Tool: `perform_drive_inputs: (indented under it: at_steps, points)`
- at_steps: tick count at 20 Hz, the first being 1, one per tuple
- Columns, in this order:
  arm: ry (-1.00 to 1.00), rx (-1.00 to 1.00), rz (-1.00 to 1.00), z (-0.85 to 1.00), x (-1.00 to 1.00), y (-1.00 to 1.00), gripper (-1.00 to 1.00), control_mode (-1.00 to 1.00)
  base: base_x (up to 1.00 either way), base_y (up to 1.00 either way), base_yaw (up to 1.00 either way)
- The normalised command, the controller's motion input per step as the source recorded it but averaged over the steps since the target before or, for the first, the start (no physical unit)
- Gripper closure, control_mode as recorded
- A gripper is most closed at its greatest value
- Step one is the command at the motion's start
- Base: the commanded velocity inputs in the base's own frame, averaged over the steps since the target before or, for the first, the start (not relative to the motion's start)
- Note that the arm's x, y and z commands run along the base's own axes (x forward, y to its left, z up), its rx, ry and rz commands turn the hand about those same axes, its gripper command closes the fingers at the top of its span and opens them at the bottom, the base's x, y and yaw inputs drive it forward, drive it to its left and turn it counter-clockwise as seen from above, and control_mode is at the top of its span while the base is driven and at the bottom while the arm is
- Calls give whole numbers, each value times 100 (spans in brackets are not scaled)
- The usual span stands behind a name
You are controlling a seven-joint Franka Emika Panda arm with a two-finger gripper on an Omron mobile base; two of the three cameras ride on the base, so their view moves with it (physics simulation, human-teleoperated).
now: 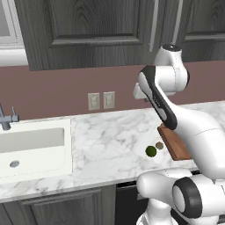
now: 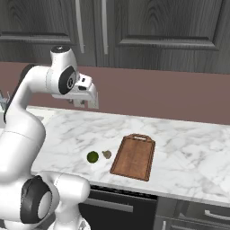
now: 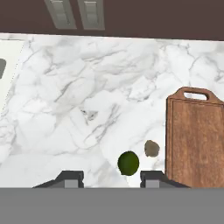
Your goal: Open the cabinet. Place the bowl and condiment on the counter. Then place the lime and garlic on the cutting board.
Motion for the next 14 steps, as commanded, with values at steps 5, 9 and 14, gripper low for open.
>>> perform_drive_inputs:
  at_steps: [5, 9, 14]
  points:
    - [-8, 0, 0, 6, -3, 0, -100, -100, 0, 0, 0]
    - [-18, 0, 0, 27, -6, 0, -100, -100, 0, 0, 0]
    - [-20, 0, 0, 34, -14, 0, -100, -100, 0, 0, 0]
